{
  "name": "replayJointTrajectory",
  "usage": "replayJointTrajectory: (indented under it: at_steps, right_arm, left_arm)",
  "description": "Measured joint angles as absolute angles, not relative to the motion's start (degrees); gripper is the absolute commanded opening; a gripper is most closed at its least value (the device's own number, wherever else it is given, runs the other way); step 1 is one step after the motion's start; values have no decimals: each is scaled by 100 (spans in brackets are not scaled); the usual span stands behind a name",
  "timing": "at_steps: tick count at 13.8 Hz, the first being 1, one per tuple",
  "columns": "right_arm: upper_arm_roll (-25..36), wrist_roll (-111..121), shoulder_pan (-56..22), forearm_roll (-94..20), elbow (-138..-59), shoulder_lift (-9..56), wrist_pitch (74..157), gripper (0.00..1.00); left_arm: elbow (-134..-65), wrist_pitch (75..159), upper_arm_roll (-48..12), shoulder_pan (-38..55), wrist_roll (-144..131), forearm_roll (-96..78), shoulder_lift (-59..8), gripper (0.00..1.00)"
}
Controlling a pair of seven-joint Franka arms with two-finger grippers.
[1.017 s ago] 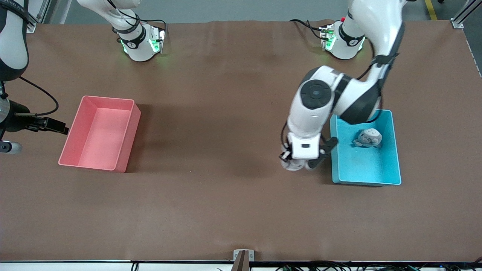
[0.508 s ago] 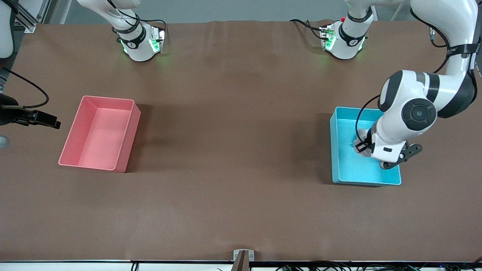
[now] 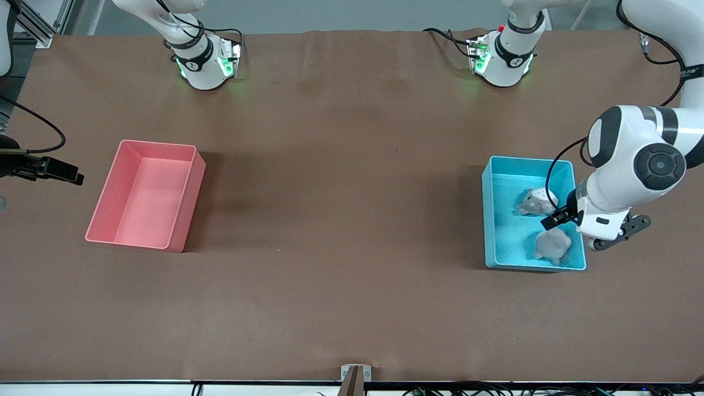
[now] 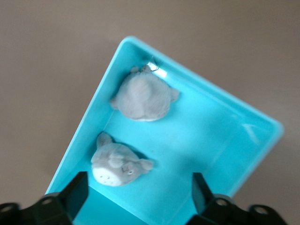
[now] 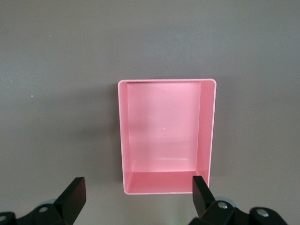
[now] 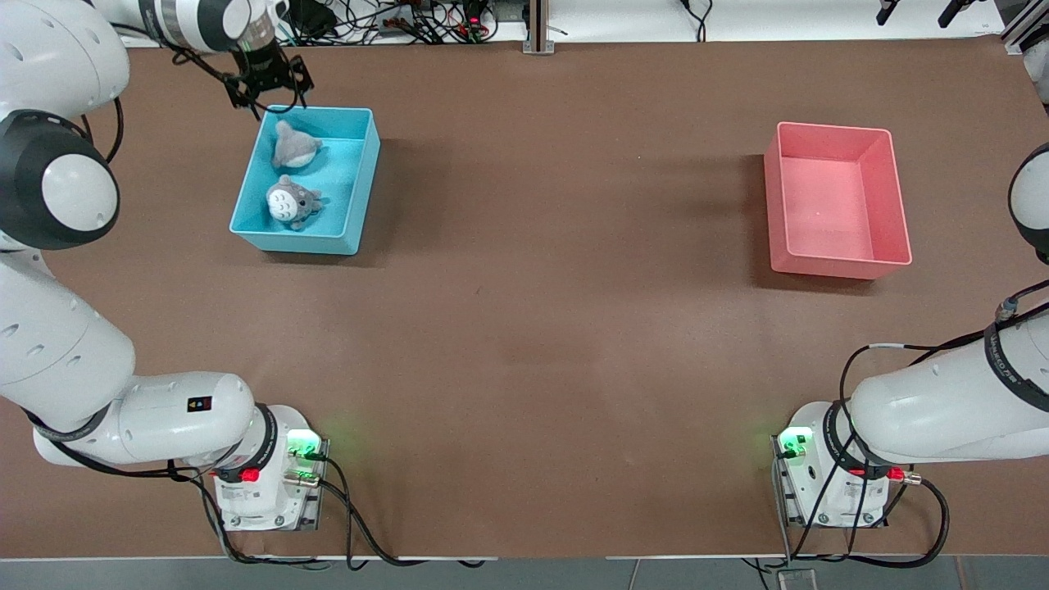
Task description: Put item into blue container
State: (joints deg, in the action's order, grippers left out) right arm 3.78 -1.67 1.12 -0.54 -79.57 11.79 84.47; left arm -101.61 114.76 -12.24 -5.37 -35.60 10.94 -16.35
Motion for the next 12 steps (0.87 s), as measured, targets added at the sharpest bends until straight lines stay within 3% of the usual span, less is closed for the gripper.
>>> replayJointTrajectory:
  at_steps: [4,8,12]
  right_arm:
    - [355,-167,111,-55,-8225,993,8417,100]
    - [295,-167,93,-56,-8826,336,8453,100]
    - [274,-166,62,-56,-9235,-137,8508,100]
  left_arm:
    - [-9210,10715,-1488,-521,-3477,1094,-1484,100]
    - [-8243,9529,-1686,-521,-2918,1094,-1397,100]
    - [-7893,9084,-1842,-520,-2348,1094,-1114,100]
